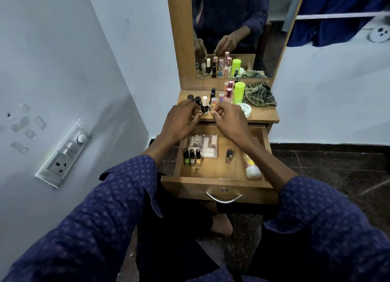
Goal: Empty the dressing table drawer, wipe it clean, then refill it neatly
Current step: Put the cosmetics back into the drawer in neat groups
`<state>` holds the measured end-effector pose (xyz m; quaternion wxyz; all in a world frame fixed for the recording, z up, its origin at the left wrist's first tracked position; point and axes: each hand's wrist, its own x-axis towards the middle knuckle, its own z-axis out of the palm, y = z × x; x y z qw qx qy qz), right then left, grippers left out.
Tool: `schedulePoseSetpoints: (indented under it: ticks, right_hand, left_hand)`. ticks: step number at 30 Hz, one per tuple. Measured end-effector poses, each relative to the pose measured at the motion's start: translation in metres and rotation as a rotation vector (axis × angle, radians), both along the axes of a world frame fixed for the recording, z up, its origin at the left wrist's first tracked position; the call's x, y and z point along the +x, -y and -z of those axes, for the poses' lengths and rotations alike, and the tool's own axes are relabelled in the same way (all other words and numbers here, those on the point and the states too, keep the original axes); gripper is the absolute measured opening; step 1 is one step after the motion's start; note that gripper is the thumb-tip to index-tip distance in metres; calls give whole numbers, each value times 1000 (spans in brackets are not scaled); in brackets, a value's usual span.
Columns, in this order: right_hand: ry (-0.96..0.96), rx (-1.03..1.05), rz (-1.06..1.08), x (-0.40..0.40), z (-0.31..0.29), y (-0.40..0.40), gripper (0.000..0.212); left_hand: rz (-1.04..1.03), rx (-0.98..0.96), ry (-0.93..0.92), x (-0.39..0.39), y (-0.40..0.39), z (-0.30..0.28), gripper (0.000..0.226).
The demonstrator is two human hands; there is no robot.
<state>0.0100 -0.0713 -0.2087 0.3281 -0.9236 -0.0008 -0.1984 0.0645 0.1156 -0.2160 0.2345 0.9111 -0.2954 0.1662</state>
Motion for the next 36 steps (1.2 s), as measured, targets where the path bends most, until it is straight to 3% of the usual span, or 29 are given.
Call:
schedulePoseSetpoints:
  ticks: [8, 15, 22, 27, 36]
  right_hand:
    - [133, -221, 85, 42, -51, 44, 12]
    - [154, -396, 31, 69, -64, 55, 8]
    - [-1, -524, -36, 104, -61, 33, 21]
    - [-69, -610, -37, 112, -67, 21, 18]
    - [-109, -547, -27, 122, -62, 11, 22]
  left_hand:
    - [-98, -39, 42, 36, 27, -22, 34]
    - [-121, 37, 41, 48, 38, -25, 27]
    - [-116, 84, -16, 46, 40, -28, 21]
    - [-101, 91, 5, 46, 36, -29, 19]
    - [-111, -168, -57, 43, 21, -29, 16]
